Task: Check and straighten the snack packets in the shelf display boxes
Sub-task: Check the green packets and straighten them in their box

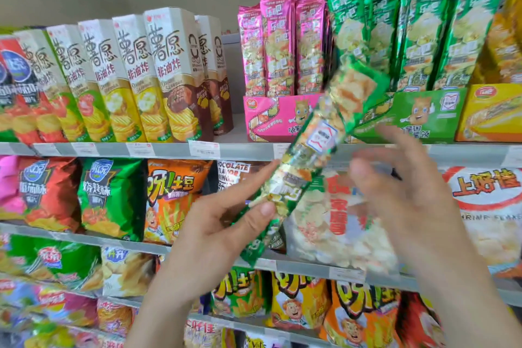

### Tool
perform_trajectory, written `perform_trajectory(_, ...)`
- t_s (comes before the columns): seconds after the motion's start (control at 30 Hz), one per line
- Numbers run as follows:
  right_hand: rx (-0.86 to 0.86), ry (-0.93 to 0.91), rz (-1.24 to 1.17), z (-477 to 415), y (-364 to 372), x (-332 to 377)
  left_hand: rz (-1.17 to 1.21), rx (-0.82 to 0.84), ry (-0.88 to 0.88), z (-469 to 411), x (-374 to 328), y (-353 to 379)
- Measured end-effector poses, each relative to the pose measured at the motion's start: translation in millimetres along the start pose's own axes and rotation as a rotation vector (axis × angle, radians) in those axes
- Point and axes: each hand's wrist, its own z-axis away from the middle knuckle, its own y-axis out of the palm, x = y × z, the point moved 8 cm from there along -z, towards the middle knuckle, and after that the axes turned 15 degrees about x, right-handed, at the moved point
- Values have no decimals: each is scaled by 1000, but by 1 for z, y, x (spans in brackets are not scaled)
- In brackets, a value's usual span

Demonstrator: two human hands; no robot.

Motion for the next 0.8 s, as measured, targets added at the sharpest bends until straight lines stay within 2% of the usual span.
perform_trajectory(0.07, 19, -73, -169, -6, -9, 4, -51, 66, -37, 6, -2, -8)
perform_trajectory(0.13, 53, -111, -136, -7, -11, 8, -53, 71, -56, 9, -3, -16)
perform_trajectory(0.2, 58, -95, -57, -6, -11, 3, -61, -69, -40, 12, -5, -33)
perform_trajectory(0.33, 115, 22, -56, -1, -5, -14, 9, -491, -44, 22, 1, -67)
perform_trajectory(0.43, 166, 125, -80, 3, 2, -25, 44, -636, -19, 23, 5, -72)
perform_trajectory(0.8, 423, 304, 49, 14, 15, -50, 114, -748, -30, 9, 11, -69)
